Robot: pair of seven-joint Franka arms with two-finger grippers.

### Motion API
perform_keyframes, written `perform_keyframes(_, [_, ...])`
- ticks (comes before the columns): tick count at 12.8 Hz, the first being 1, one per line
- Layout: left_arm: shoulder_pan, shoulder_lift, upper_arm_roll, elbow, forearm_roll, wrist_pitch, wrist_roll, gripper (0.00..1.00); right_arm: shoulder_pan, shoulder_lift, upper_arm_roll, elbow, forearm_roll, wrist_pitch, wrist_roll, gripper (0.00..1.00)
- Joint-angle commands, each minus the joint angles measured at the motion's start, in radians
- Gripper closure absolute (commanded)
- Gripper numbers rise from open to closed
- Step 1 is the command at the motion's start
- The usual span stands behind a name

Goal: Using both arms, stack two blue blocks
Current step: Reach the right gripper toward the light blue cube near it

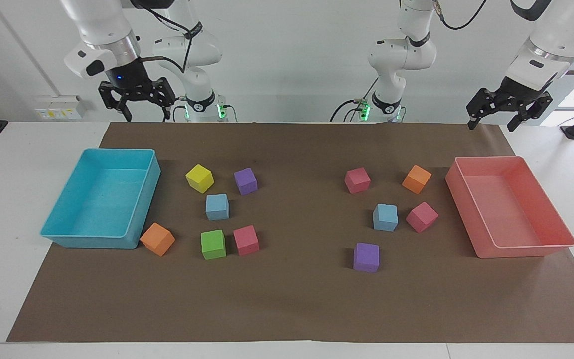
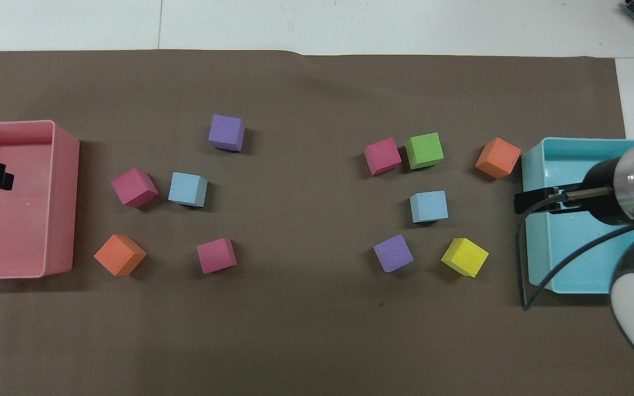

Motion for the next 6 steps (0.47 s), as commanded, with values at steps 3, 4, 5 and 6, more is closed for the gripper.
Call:
perform_keyframes(3, [0.015,-0.012,-0.012,-0.001,0.016,-0.018,-0.002,0.00,0.016,0.120,-0.001,-0.064,0.023,0.158,0.005,0.00])
perform_keyframes(4, [0.015,-0.012,-0.010,-0.001,0.017,-0.018,-0.002,0.00,0.022,0.149,-0.001,-0.087,0.029,0.204,0.006,0.00])
perform_keyframes(5, [0.015,-0.012,-0.010,-0.001,0.017,-0.018,-0.002,0.00,0.037,0.169,-0.001,-0.118,0.043,0.247,0.006,0.00])
perform_keyframes(6, [0.015,-0.012,-0.010,-0.001,0.016,-0.017,-0.002,0.00,0.043,0.178,-0.001,-0.156,0.048,0.311,0.008,0.00])
